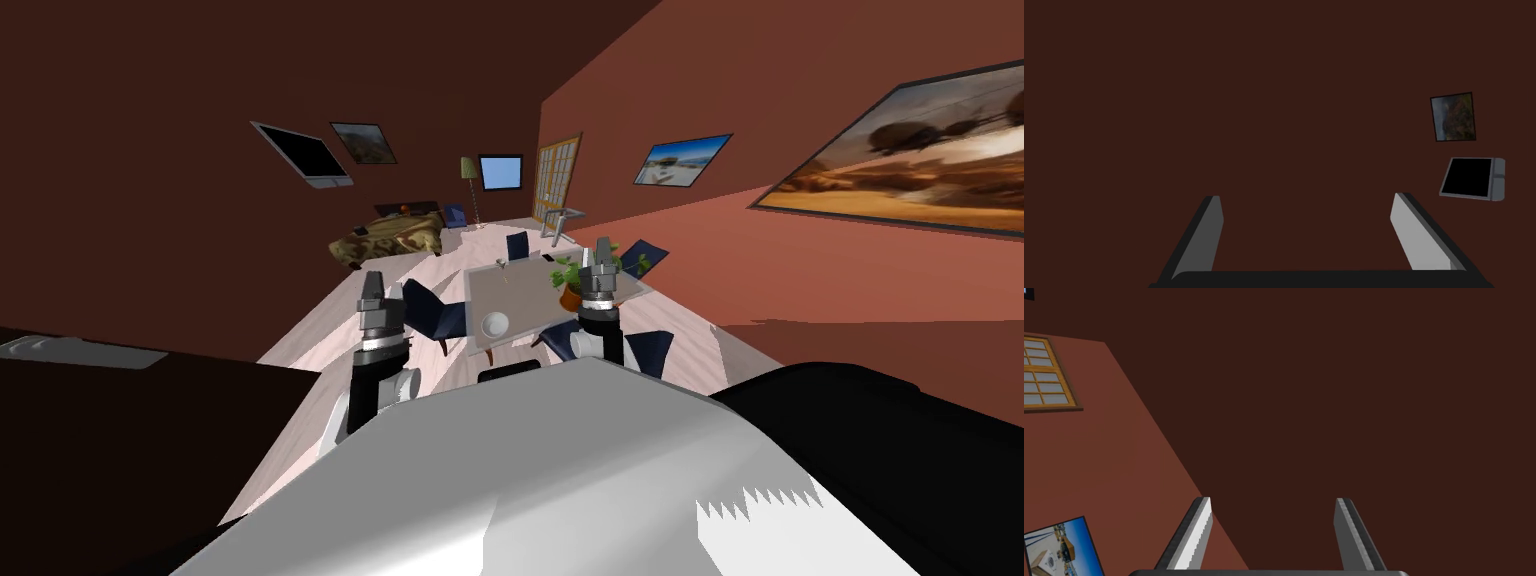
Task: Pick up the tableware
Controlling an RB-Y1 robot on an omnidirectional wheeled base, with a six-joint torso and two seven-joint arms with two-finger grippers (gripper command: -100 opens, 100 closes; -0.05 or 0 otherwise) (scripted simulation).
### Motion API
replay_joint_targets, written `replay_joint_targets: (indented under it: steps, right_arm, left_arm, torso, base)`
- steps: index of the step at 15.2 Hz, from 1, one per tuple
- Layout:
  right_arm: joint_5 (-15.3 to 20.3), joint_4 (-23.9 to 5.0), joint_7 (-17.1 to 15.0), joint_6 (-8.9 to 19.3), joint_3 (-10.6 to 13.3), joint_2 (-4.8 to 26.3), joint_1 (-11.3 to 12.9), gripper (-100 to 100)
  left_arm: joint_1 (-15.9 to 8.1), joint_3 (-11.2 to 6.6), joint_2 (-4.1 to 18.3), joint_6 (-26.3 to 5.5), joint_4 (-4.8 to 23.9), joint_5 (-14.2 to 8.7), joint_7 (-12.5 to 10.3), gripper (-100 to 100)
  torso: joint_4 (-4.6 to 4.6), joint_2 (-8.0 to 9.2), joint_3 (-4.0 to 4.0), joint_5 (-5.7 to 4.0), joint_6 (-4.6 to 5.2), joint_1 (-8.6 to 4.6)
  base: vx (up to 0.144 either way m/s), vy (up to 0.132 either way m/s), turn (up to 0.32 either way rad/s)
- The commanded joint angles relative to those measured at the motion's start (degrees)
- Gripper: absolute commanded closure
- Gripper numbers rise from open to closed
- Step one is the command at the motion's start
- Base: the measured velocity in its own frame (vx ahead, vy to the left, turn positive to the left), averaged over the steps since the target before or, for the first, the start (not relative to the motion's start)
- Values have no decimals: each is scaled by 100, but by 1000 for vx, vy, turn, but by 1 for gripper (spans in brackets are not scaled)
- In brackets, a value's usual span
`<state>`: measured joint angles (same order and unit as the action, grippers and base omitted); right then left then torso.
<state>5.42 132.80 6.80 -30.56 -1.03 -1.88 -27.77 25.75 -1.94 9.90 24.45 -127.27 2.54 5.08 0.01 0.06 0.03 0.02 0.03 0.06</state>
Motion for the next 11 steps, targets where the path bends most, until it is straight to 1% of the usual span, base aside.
replay_joint_targets:
  steps: [1,2,4,5,6,7,8,9,10,11]
  right_arm:
    - [0,0,0,0,0,0,0,0]
    - [0,0,0,0,0,0,0,0]
    - [0,0,0,0,0,0,0,0]
    - [0,0,0,0,0,0,0,0]
    - [0,0,0,0,0,0,0,0]
    - [0,0,0,0,0,0,0,0]
    - [0,0,0,0,0,0,0,0]
    - [0,0,0,0,0,0,0,0]
    - [0,0,0,0,0,0,0,0]
    - [0,0,0,0,0,0,0,0]
  left_arm:
    - [-55,11,233,-274,286,-119,1,-100]
    - [-55,11,233,-274,297,-119,1,-100]
    - [-168,2,399,-557,650,-257,-3,-100]
    - [-168,2,399,-557,660,-257,-3,-100]
    - [-229,-2,464,-710,857,-331,-5,-100]
    - [-293,-7,518,-870,991,-409,-8,-100]
    - [-293,-7,518,-870,1062,-409,-8,-100]
    - [-360,-12,562,-1009,1274,-489,-10,-100]
    - [-360,-12,562,-1035,1274,-489,-10,-100]
    - [-429,-17,597,-1175,1494,-573,-13,-100]
  torso:
    - [0,0,0,0,0,0]
    - [0,2,1,0,0,1]
    - [0,0,0,0,0,0]
    - [0,1,0,0,0,-1]
    - [0,1,1,0,-1,-2]
    - [0,1,1,0,0,-2]
    - [0,2,1,0,-1,-1]
    - [0,2,1,0,-1,0]
    - [0,1,1,1,0,0]
    - [1,1,1,0,-2,-1]
  base:
    - [-26,5,-191]
    - [-23,9,-129]
    - [-21,6,-159]
    - [-23,3,-159]
    - [-22,2,-158]
    - [-24,4,-204]
    - [-24,6,-152]
    - [-21,6,-161]
    - [-19,5,-134]
    - [-21,2,-157]
